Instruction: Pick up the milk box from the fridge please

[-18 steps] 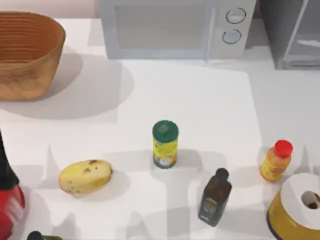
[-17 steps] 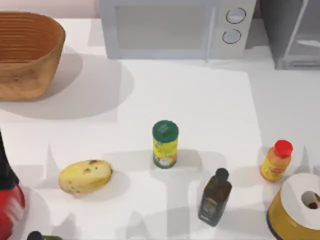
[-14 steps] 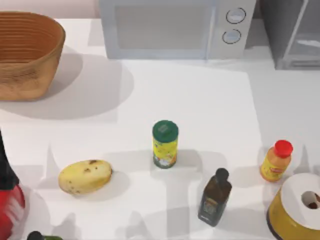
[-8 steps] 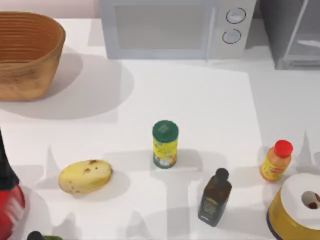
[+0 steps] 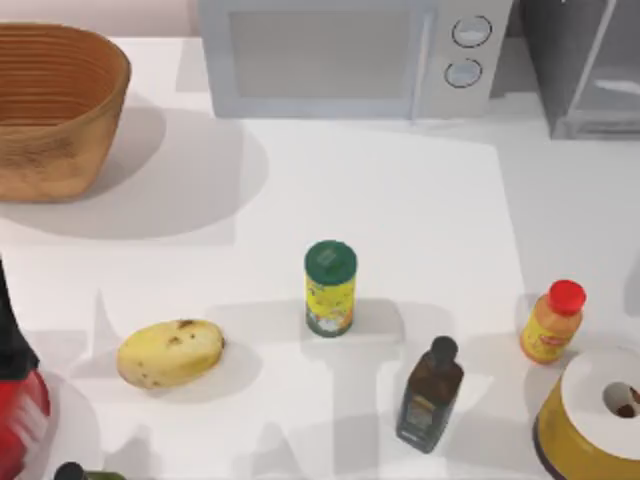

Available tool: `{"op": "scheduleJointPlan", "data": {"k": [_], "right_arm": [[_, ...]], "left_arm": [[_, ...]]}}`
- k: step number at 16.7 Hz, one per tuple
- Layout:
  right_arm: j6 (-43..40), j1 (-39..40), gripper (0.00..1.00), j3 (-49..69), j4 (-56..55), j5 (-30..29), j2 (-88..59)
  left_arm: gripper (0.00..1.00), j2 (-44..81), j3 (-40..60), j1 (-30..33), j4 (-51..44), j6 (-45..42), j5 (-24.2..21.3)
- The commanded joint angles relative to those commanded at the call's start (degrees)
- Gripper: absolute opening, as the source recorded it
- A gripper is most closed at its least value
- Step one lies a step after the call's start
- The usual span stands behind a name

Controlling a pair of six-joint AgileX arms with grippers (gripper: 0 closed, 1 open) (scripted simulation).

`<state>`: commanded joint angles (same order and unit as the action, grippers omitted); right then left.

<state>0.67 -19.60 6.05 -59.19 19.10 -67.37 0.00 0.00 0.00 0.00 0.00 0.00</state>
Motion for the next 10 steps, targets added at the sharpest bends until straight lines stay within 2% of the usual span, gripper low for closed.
{"op": "scheduleJointPlan", "data": {"k": [5, 10], "right_arm": [[0.31, -6.78, 1.0, 2.29, -20.16, 6.4, -22.46], [0.37, -10.62, 1.0, 4.29, -32.39, 10.02, -34.25]], "left_arm": [[1.0, 0.0, 0.0, 0.0, 0.0, 0.0, 0.0], [1.0, 0.0, 0.0, 0.0, 0.0, 0.0, 0.0]]}}
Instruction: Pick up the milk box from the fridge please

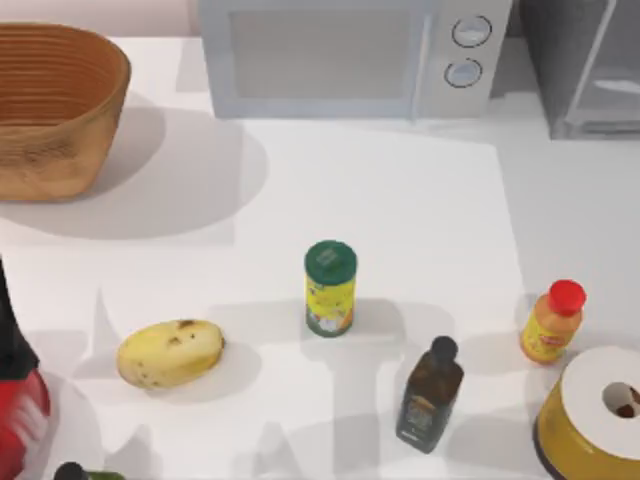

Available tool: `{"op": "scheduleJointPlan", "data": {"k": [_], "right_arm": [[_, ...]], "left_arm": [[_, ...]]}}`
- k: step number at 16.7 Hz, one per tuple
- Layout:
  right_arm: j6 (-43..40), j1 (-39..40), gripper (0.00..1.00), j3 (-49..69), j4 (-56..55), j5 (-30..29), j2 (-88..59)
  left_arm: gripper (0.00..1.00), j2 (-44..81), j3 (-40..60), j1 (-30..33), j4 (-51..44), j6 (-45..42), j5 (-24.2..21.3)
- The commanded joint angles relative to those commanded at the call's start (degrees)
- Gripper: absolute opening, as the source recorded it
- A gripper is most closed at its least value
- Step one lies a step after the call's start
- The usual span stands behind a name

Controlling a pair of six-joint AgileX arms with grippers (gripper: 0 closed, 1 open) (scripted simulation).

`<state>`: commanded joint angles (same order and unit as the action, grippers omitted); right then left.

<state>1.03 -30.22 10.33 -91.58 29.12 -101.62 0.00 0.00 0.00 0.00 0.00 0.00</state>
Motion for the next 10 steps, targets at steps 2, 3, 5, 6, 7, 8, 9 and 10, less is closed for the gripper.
{"op": "scheduleJointPlan", "data": {"k": [2, 3, 5, 6, 7, 8, 9, 10], "right_arm": [[0.0, -0.35, 1.0, 0.22, -1.14, 0.33, -1.13], [0.0, -0.35, 1.0, 0.22, -1.14, 0.33, -1.13], [0.0, -0.35, 1.0, 0.22, -1.14, 0.33, -1.13], [-0.01, -0.11, 1.0, 0.0, -1.0, 0.24, -0.98], [-0.01, -0.05, 1.0, 0.13, -0.96, 0.2, -1.11], [-0.04, 0.24, 1.0, 0.78, -0.76, -0.04, -1.76], [-0.09, 0.78, 1.0, 2.06, -0.37, -0.52, -2.94], [-0.15, 1.51, 1.0, 3.92, 0.2, -1.23, -4.55]], "left_arm": [[1.0, 0.0, 0.0, 0.0, 0.0, 0.0, 0.0], [1.0, 0.0, 0.0, 0.0, 0.0, 0.0, 0.0], [1.0, 0.0, 0.0, 0.0, 0.0, 0.0, 0.0], [1.0, 0.0, 0.0, 0.0, 0.0, 0.0, 0.0], [1.0, 0.0, 0.0, 0.0, 0.0, 0.0, 0.0], [1.0, 0.0, 0.0, 0.0, 0.0, 0.0, 0.0], [1.0, 0.0, 0.0, 0.0, 0.0, 0.0, 0.0], [1.0, 0.0, 0.0, 0.0, 0.0, 0.0, 0.0]]}}
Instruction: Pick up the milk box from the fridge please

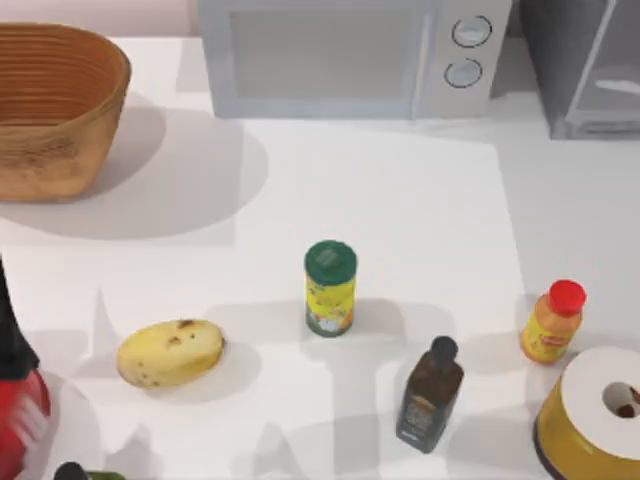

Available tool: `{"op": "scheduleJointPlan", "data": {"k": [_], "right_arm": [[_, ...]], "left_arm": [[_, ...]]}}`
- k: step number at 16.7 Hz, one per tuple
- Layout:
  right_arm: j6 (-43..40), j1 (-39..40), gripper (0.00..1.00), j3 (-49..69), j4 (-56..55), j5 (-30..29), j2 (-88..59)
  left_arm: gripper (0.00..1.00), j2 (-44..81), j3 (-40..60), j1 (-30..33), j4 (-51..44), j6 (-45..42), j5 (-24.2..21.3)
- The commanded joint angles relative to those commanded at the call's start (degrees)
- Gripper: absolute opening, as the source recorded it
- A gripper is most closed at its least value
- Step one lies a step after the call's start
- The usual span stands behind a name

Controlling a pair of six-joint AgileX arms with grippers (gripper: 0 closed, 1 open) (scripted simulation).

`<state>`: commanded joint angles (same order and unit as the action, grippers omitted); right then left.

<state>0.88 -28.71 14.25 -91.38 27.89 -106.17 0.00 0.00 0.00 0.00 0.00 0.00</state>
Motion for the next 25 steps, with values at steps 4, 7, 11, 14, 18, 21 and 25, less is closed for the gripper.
{"op": "scheduleJointPlan", "data": {"k": [4, 7, 11, 14, 18, 21, 25], "right_arm": [[-0.19, 4.41, 1.0, 12.98, 4.1, -4.62, -8.98], [-0.25, 8.53, 1.0, 25.92, 8.45, -9.13, -16.57], [-0.34, 13.41, 1.0, 39.19, 13.78, -14.52, -24.25], [-0.4, 15.2, 1.0, 42.93, 15.79, -16.47, -26.46], [-0.39, 14.97, 1.0, 42.83, 15.7, -16.4, -26.24], [-0.41, 15.28, 1.0, 45.17, 17.09, -16.57, -27.66], [-0.45, 16.16, 1.0, 54.69, 22.15, -17.5, -31.54]], "left_arm": [[1.0, 0.0, 0.0, 0.0, 0.0, 0.0, 0.0], [1.0, 0.0, 0.0, 0.0, 0.0, 0.0, 0.0], [1.0, 0.0, 0.0, 0.0, 0.0, 0.0, 0.0], [1.0, 0.0, 0.0, 0.0, 0.0, 0.0, 0.0], [1.0, 0.0, 0.0, 0.0, 0.0, 0.0, 0.0], [1.0, 0.0, 0.0, 0.0, 0.0, 0.0, 0.0], [1.0, 0.0, 0.0, 0.0, 0.0, 0.0, 0.0]]}}
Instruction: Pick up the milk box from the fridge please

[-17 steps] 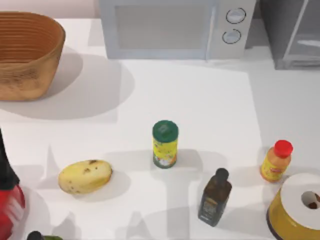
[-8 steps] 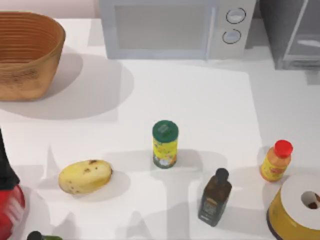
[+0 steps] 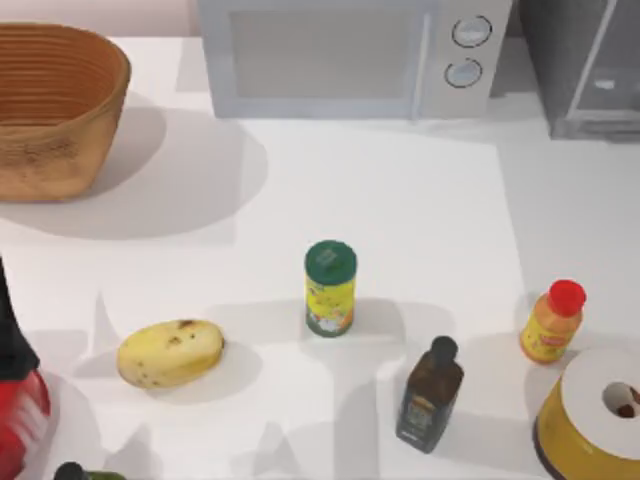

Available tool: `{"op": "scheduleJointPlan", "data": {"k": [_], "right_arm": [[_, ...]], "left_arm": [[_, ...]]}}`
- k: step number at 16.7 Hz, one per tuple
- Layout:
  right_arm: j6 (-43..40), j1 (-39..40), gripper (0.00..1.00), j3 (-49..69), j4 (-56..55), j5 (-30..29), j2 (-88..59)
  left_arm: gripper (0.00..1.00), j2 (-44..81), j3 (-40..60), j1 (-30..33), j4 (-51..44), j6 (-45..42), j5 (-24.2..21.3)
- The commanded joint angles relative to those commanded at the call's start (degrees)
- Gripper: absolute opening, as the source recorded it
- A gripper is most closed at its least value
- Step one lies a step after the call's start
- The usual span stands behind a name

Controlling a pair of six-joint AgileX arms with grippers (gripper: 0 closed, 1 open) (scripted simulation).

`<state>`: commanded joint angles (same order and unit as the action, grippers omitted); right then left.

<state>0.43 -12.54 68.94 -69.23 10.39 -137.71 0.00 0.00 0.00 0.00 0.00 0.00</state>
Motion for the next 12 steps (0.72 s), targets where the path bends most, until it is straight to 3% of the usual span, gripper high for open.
{"op": "scheduleJointPlan", "data": {"k": [7, 12], "right_arm": [[-0.04, 0.63, 1.0, 5.24, 3.52, -0.65, -2.08], [-0.04, 0.63, 0.62, 5.24, 3.52, -0.65, -2.08]], "left_arm": [[1.0, 0.0, 0.0, 0.0, 0.0, 0.0, 0.0], [1.0, 0.0, 0.0, 0.0, 0.0, 0.0, 0.0]]}}
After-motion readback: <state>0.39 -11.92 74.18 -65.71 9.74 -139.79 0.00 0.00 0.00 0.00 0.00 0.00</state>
